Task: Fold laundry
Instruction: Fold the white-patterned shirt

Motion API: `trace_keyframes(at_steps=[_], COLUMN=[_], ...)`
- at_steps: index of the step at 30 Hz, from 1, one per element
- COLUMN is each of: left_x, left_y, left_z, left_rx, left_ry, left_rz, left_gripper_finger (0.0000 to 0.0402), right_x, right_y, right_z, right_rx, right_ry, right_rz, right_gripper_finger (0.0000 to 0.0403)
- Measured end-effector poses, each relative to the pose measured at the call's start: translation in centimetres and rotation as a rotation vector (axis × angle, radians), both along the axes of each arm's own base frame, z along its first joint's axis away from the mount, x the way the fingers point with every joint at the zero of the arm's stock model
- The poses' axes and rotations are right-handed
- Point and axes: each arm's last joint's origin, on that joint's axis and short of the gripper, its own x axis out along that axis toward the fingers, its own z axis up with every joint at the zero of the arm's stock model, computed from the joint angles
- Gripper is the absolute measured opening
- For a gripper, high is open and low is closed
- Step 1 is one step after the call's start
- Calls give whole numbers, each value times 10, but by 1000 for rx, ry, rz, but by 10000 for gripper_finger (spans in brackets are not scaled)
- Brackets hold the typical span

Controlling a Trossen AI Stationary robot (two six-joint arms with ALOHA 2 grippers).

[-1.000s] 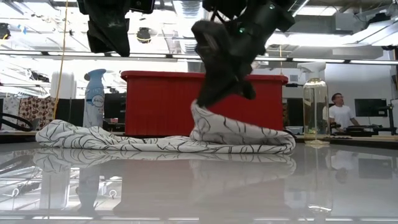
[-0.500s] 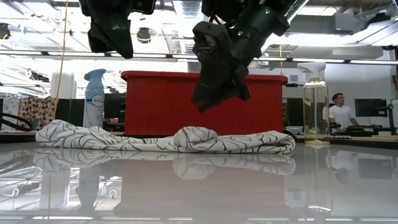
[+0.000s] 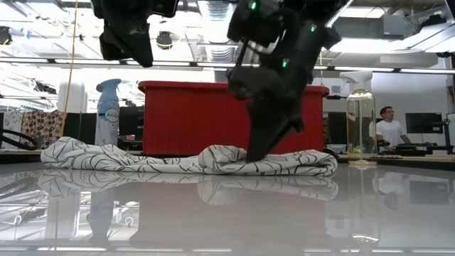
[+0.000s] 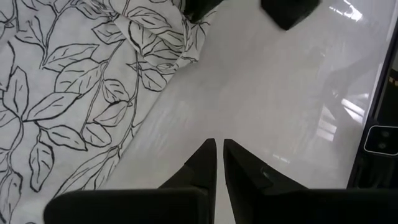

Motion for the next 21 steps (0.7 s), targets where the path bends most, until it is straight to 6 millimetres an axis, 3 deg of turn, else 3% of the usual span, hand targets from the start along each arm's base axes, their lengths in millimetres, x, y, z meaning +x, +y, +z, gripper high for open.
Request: trace_keyframes(at_steps=[3,8,17,21], left_x=[0,0,0,0], left_y=[0,0,0,1], left_z=[0,0,0,0], left_rx=[0,1,6,17], left_ry=[1,0,-2,-5], left_rz=[0,-2,4,11], left_gripper_finger=[18,18,18,18], right_x=[5,12,26,33], right_y=[0,-4,-29,-36], right_z=[-7,0,16,21], right_rx=[28,48,10,-32], right_ry=[-18,-42,-132,-225], right_rz=[9,16,26,111], right_gripper_finger=[44,28,34,35])
